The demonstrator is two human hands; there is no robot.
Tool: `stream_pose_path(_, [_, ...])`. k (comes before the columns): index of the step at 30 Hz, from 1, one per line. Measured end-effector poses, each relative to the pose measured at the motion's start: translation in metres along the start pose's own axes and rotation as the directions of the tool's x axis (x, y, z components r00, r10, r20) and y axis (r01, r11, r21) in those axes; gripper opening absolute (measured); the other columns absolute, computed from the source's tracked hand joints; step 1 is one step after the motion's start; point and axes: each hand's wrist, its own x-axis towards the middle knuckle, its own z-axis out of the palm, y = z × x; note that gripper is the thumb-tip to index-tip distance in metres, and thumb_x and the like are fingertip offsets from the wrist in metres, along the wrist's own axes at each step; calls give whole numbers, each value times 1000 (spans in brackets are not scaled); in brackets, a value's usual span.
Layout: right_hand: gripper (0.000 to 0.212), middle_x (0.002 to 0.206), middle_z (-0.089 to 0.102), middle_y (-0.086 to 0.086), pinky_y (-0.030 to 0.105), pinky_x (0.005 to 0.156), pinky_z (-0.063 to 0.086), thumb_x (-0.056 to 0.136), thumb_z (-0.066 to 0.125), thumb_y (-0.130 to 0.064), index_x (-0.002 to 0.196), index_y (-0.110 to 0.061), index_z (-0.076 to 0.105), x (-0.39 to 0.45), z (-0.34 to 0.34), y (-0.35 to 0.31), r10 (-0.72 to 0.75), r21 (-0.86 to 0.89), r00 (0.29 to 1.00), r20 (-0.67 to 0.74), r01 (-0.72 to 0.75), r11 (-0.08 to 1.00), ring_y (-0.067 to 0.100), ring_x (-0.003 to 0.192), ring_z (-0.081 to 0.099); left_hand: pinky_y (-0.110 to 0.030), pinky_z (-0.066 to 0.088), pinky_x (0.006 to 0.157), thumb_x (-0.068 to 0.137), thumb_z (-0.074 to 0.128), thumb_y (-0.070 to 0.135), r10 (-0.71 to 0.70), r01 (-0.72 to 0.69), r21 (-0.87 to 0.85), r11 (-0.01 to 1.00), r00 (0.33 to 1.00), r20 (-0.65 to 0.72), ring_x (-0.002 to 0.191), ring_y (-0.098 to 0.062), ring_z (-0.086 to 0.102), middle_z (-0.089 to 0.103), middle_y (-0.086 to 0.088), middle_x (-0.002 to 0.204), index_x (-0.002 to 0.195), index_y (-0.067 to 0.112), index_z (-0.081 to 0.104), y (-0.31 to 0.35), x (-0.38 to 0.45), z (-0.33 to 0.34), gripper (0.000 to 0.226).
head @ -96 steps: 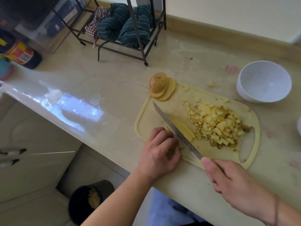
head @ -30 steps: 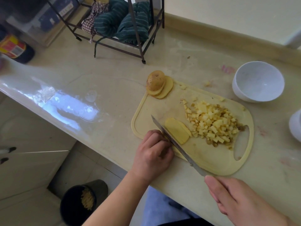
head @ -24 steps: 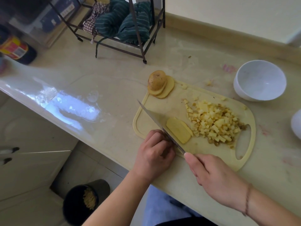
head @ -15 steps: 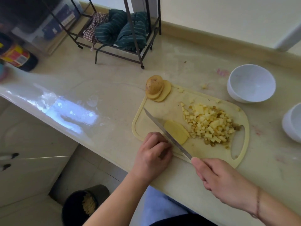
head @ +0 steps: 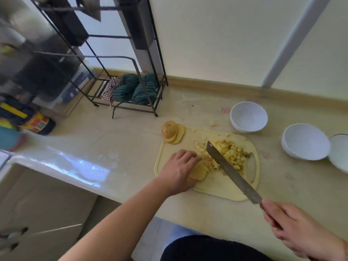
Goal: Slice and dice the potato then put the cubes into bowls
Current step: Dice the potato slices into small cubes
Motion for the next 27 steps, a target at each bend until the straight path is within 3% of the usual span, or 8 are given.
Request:
stream_pose_path(1, [63, 57, 27, 8, 24, 45, 12, 68, 47, -80, 62, -18, 43, -3, 4, 1, 1, 16, 1000, -14, 0, 1000, 16, 46, 17, -44, 44, 106, 83, 74, 43, 10, -15, 40, 999, 991, 133, 129, -30, 46, 52, -8, 144, 147, 16, 51, -2, 8, -7, 73])
stream_pose_path(3, [63, 56, 28, 7, 26, 46, 12, 75, 45, -78, 63, -17, 43, -8, 13, 0, 1, 48, 999, -47, 1, 999, 16, 46, 17, -41, 38, 110, 86, 71, 49, 59, -87, 96, 992, 962, 268, 134, -27, 40, 45, -6, 151, 150, 16, 46, -7, 21, -17, 76])
stream_pose_path(6, [52, 54, 26, 6, 24, 45, 12, 78, 46, -65, 66, -14, 42, -12, 26, -4, 7, 104, 997, -78, 1, 995, 14, 45, 16, -40, 39, 108, 85, 71, 53, 129, -172, 124, 977, 946, 298, 128, -27, 42, 46, -5, 147, 148, 15, 47, -11, 30, -20, 78])
stream_pose_path(11, [55, 53, 25, 5, 20, 42, 14, 78, 44, -66, 70, -12, 42, -10, 46, -10, -6, 141, 990, -138, 25, 990, 12, 41, 16, -39, 37, 105, 84, 67, 56, 156, -196, 139, 971, 954, 257, 123, -28, 43, 49, -7, 140, 143, 13, 48, -10, 28, -14, 76])
stream_pose_path(18, [53, 49, 31, 1, 21, 41, 16, 89, 38, -63, 72, -14, 43, 4, 72, -13, 51, 121, 985, -165, -32, 992, 13, 38, 19, -35, 33, 104, 88, 51, 63, -112, 84, 164, 983, 979, 170, 119, -24, 43, 47, 0, 132, 137, 18, 47, -5, 4, -14, 67])
stream_pose_path(23, [51, 52, 31, -1, 18, 42, 16, 93, 38, -64, 72, -18, 41, 29, 90, -21, 63, 100, 983, -173, -46, 994, 13, 40, 18, -35, 36, 94, 81, 27, 76, -356, 336, 186, 923, 930, 88, 114, -20, 47, 49, 6, 127, 134, 25, 49, -11, -16, -14, 77])
stream_pose_path(27, [52, 50, 28, -3, 21, 43, 13, 92, 37, -65, 72, -17, 38, 44, 98, -29, 52, 101, 984, -170, -35, 994, 15, 41, 15, -34, 41, 94, 89, 43, 78, -335, 316, 134, 939, 930, 149, 118, -20, 49, 41, 5, 138, 145, 26, 38, -13, -23, -18, 77])
